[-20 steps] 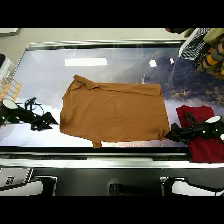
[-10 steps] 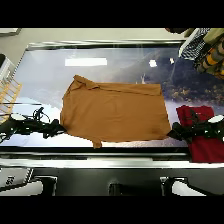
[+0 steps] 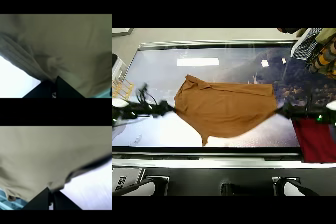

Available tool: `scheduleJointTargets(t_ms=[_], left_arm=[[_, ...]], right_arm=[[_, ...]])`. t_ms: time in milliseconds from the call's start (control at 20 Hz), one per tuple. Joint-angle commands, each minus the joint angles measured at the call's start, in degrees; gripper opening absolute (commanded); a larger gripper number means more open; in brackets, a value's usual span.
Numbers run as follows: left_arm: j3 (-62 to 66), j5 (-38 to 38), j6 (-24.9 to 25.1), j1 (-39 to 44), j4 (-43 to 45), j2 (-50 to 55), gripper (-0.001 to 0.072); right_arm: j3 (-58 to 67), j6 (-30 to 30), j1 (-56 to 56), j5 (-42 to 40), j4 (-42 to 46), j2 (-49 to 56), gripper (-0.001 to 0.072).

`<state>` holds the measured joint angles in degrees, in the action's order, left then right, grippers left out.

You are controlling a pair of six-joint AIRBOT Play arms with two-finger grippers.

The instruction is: Fold the clothes and pants, and hang the long-sleeved shirts on hangers.

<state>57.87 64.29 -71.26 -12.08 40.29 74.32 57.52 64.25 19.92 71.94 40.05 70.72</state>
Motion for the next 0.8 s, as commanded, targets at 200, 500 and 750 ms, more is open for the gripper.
scheduleJointTargets(t_ms=[200, 500, 750], left_arm=[[32.85, -0.17, -19.45, 0.74, 18.47, -18.86, 0.0012], [36.74, -0.09, -25.97, 0.74, 26.21, -35.98, 0.0012], [36.61, 1.79, -31.67, 0.74, 37.33, -40.48, 0.0012]], right_arm=[[36.63, 8.79, -6.71, 4.50, 9.55, -12.98, 0.0034], [45.38, 19.30, -6.71, -3.93, 20.00, -30.47, 0.0034], [45.38, 27.71, -6.71, -8.66, 25.03, -33.33, 0.0035]])
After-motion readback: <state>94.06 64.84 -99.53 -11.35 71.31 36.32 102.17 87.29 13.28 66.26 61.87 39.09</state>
